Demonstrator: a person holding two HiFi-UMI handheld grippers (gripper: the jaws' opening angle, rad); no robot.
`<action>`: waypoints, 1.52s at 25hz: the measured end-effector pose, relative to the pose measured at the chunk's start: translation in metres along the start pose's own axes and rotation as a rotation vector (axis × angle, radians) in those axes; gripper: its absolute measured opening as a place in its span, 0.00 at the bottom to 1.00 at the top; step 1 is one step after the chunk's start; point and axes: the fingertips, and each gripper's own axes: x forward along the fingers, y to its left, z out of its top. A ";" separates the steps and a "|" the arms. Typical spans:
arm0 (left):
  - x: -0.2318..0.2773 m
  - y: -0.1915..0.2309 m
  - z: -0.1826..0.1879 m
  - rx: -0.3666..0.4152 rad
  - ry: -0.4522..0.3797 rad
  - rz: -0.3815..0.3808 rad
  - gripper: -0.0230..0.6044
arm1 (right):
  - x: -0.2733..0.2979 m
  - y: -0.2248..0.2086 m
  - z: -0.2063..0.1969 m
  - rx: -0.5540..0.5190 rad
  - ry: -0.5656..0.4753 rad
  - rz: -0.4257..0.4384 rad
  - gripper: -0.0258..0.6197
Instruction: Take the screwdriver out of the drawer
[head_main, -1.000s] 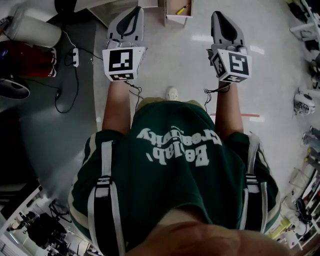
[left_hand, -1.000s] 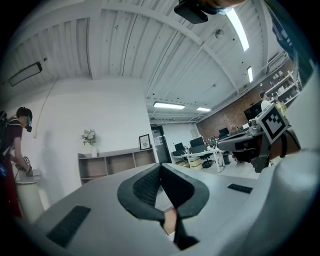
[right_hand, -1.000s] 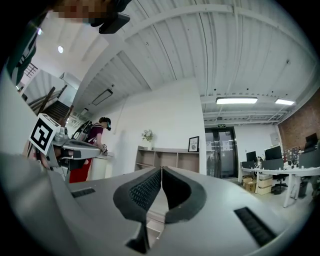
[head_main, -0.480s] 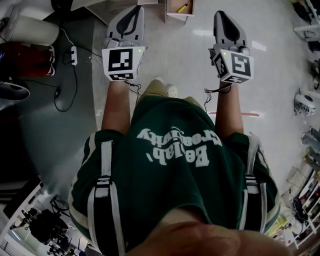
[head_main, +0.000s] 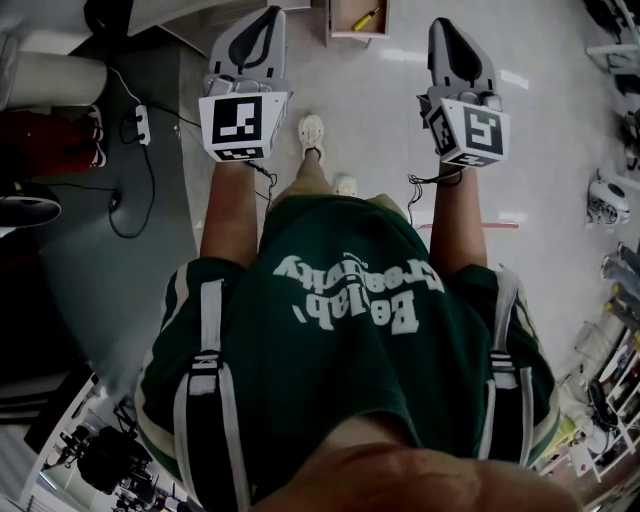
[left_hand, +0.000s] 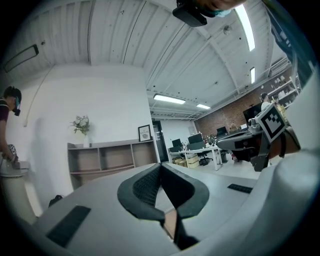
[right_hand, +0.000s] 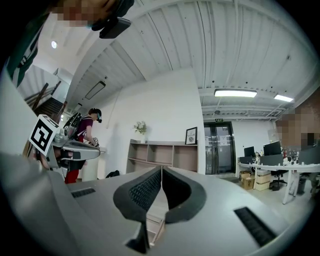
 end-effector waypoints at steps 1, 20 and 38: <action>0.010 0.009 -0.002 0.000 -0.002 -0.005 0.06 | 0.013 -0.001 0.000 0.002 0.001 -0.006 0.09; 0.191 0.157 -0.049 -0.021 -0.041 -0.169 0.06 | 0.236 -0.003 -0.023 -0.019 0.015 -0.103 0.09; 0.258 0.179 -0.071 -0.031 -0.042 -0.247 0.06 | 0.304 -0.017 -0.035 -0.025 0.002 -0.145 0.09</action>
